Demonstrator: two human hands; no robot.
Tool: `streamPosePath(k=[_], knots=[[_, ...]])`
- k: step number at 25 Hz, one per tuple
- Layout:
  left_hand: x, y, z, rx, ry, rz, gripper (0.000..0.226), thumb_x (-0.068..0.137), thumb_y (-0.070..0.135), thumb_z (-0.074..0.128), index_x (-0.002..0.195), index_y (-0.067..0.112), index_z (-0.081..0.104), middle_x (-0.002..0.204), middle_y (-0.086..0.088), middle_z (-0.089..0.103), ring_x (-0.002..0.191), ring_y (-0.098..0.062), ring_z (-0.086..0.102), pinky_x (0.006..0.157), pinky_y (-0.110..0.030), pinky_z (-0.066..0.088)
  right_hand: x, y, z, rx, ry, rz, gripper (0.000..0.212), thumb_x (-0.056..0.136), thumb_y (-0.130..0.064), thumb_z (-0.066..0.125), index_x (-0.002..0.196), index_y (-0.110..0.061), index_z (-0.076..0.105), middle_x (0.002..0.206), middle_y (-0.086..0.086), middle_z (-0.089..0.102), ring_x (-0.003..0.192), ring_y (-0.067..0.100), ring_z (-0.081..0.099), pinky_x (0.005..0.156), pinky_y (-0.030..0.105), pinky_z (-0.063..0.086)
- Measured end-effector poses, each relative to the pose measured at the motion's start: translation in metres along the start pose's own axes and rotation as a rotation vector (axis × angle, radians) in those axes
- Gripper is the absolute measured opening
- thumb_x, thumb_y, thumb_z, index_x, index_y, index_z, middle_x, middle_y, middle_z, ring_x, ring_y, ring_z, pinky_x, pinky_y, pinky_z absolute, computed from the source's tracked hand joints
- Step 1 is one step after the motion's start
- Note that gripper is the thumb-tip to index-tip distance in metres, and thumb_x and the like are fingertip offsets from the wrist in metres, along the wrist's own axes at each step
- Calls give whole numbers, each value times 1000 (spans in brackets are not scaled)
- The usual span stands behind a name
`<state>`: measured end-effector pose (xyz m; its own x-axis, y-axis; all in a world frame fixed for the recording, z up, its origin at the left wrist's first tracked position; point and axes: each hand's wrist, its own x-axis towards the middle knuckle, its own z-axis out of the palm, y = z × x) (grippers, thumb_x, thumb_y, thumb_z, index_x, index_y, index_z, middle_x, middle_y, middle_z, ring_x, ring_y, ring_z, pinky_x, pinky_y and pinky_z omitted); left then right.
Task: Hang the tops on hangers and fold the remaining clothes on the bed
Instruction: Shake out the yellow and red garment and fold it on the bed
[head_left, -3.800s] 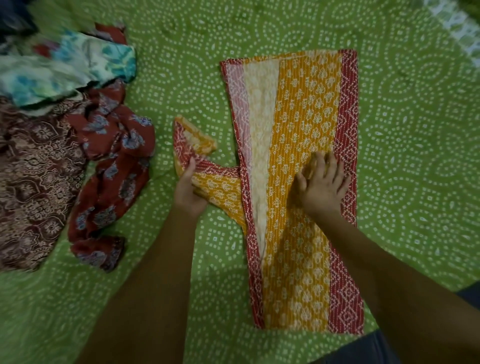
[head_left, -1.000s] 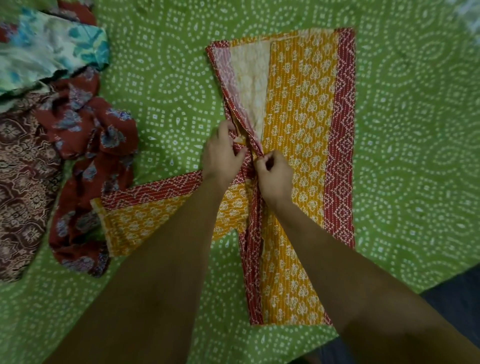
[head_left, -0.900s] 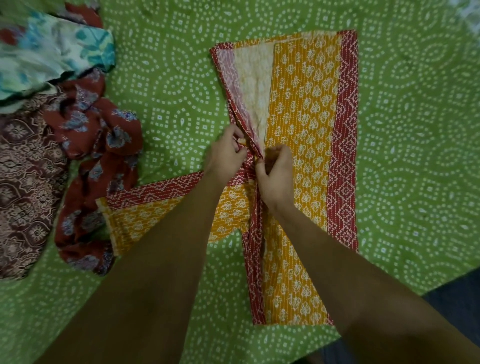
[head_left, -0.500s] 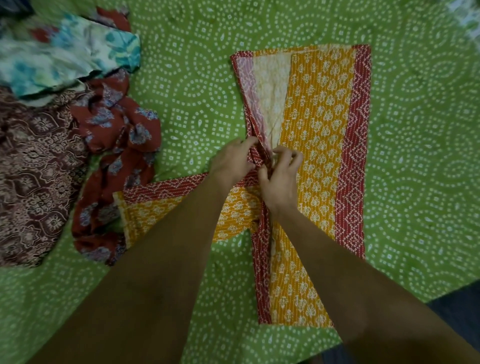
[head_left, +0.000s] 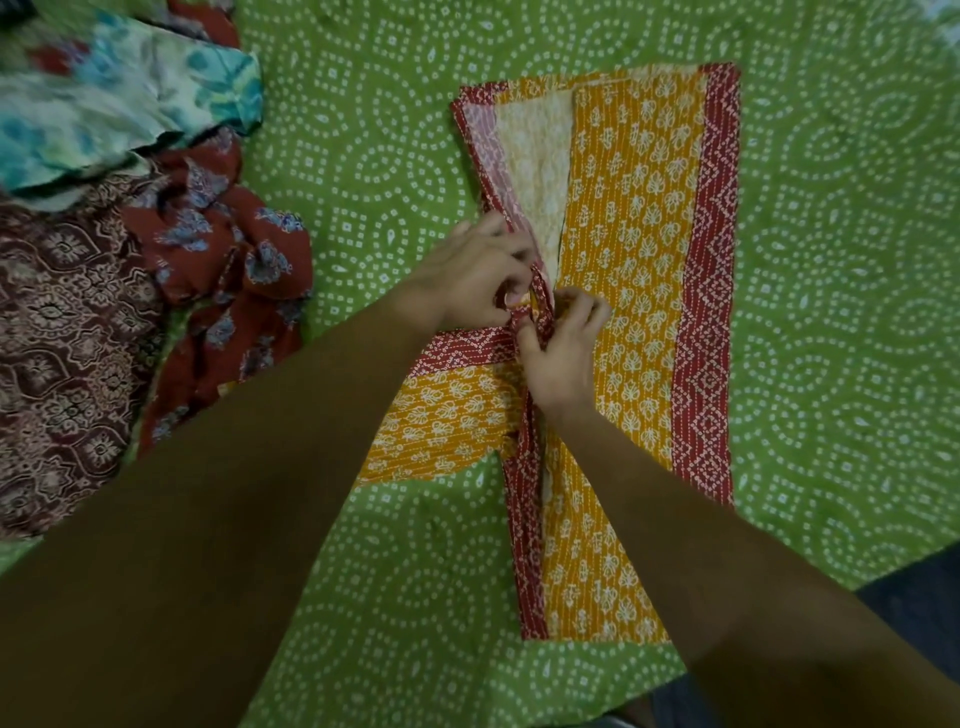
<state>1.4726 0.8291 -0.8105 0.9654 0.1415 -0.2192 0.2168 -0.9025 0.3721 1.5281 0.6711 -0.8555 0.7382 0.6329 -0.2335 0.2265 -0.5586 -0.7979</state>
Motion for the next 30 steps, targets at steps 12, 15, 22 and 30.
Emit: streamPosePath(k=[12,15,22,30], knots=[[9,-6,13,-247,-2,-546,33,83,37,69,109,20,58,103,2,59,98,-18,55,89,-37,42,0,0,0,-61,-40,49,55,83,-11,68,126,-10,35,125,6,27,105,19,50,93,31,51],[24,6,20,-600,220,-922,28,94,41,55,97,14,55,85,0,57,76,-15,53,70,-30,42,13,-7,1,-169,-21,48,50,85,-20,65,125,-8,38,120,8,36,105,17,44,97,33,45],[65,16,2,-1051,468,-921,34,93,19,61,124,12,50,102,1,57,86,-10,55,58,-14,42,63,-27,-11,-228,41,80,10,92,-20,48,101,-15,46,95,-2,48,81,15,48,69,31,42],[72,-22,0,-918,513,-954,25,96,11,51,121,11,57,112,-3,64,76,-6,56,61,-19,46,114,-33,-32,46,-62,213,38,96,-19,55,129,-14,36,100,-4,56,70,4,56,56,18,46]])
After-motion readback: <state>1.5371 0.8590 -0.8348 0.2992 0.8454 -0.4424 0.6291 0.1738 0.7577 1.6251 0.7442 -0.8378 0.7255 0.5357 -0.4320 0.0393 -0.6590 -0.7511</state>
